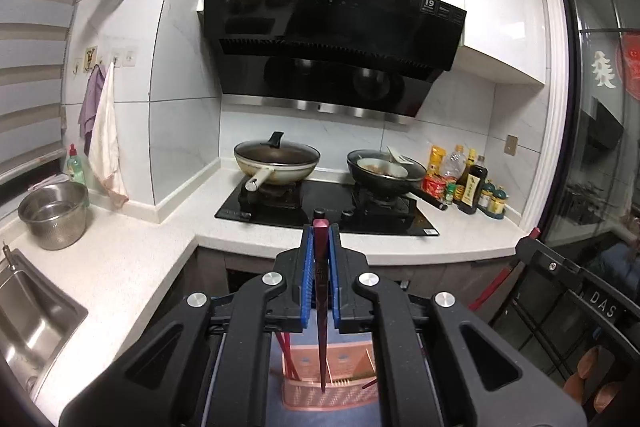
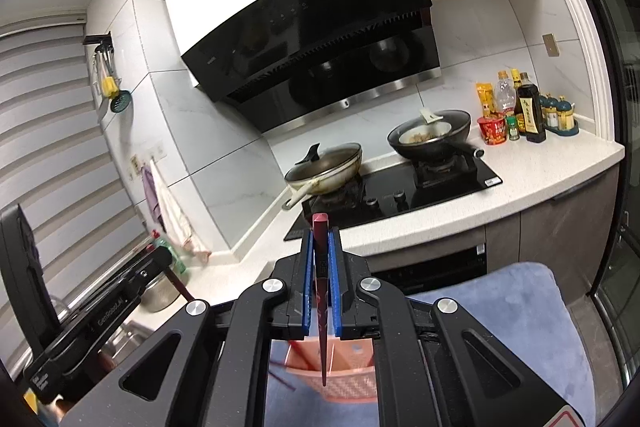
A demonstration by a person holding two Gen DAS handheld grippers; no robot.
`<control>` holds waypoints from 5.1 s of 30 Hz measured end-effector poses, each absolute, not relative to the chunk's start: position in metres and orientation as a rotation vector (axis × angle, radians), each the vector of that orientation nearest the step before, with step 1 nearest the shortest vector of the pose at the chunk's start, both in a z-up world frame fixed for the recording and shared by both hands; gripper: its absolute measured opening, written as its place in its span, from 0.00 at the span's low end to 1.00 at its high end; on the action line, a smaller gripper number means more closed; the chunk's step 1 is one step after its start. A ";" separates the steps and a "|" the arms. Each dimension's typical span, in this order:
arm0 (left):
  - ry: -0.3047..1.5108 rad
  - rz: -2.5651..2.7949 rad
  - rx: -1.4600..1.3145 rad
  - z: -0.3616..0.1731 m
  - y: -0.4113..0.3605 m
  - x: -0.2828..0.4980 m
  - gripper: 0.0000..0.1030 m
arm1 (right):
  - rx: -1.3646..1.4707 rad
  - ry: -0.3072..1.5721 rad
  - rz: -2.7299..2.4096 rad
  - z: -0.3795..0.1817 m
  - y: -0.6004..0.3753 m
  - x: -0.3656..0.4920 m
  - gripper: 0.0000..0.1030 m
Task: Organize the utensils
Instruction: 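Lift and carry both red chopsticks over the pink holder with both tools, then open both tools to drop the red chopsticks into the pink holder, then move both open tools back toward the green chopstick and gold spoon, then grasp the green chopstick with the right tool while the left tool grasps the gold spoon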
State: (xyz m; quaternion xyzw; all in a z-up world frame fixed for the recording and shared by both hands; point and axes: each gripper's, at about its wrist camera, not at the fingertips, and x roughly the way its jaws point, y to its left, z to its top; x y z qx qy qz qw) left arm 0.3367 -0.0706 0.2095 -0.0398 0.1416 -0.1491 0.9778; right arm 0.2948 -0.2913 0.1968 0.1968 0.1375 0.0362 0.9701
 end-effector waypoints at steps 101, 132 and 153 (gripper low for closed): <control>0.965 -0.186 0.030 -0.103 -0.021 0.137 0.29 | 0.200 0.962 0.053 -0.106 -0.172 0.099 0.23; 1.003 -0.326 0.039 -0.110 -0.073 0.120 0.48 | 0.295 0.991 -0.050 -0.117 -0.225 0.070 0.07; 1.000 -0.354 0.063 -0.121 -0.080 0.106 0.10 | 0.312 0.989 -0.029 -0.119 -0.223 0.064 0.07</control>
